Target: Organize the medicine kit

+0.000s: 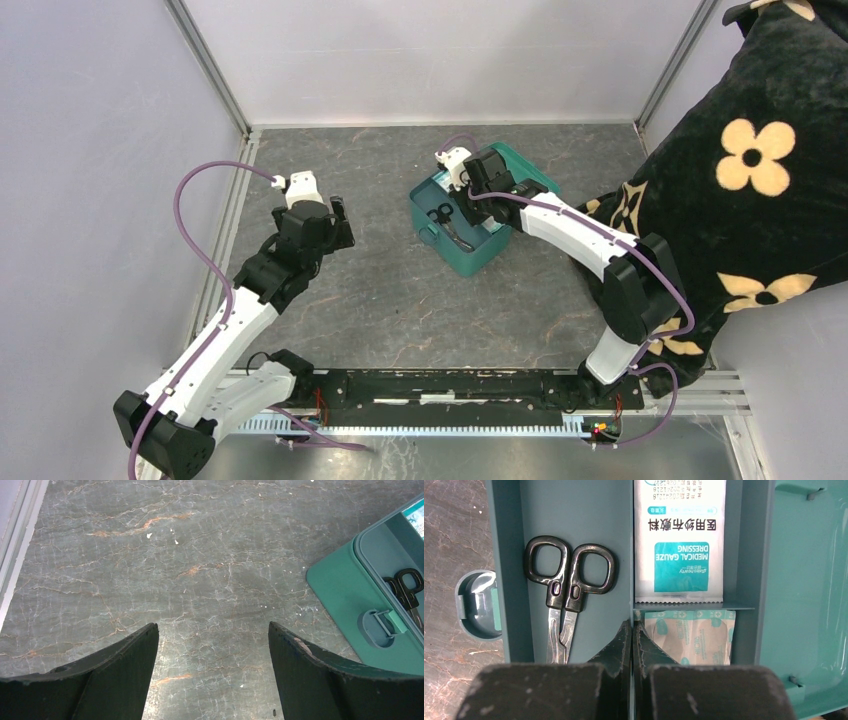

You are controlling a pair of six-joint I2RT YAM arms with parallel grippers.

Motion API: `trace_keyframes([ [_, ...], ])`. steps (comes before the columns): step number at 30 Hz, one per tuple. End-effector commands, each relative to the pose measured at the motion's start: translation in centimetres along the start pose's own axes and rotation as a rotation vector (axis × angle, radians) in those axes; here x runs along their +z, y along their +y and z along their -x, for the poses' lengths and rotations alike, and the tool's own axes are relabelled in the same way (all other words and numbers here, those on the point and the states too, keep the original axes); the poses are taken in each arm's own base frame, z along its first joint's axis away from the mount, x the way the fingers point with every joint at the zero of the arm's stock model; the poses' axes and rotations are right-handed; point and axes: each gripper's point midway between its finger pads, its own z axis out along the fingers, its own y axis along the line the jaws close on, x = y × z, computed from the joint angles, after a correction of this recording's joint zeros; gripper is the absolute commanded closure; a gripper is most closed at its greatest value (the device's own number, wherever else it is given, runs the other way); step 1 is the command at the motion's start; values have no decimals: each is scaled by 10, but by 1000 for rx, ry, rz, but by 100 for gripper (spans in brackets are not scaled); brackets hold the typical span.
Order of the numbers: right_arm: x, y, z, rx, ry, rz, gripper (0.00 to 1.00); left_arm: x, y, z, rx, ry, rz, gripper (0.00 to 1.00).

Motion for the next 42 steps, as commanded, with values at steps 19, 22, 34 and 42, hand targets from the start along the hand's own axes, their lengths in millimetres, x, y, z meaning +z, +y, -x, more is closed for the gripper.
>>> trace_keyframes([
  [19,-18,-7,19,80,-63,-23,65,-1,-3,11,-12,-36,-18,14],
  [22,-28,-3,32,116,-108,0,63,-1,-3,11,-12,-36,-18,14],
  [34,-66,-66,40,217,-215,-174,69,-1,-5,10,-12,-29,-26,14],
  [42,-51,-131,-9,296,-55,-264,84,11,-20,-5,24,46,-72,13],
])
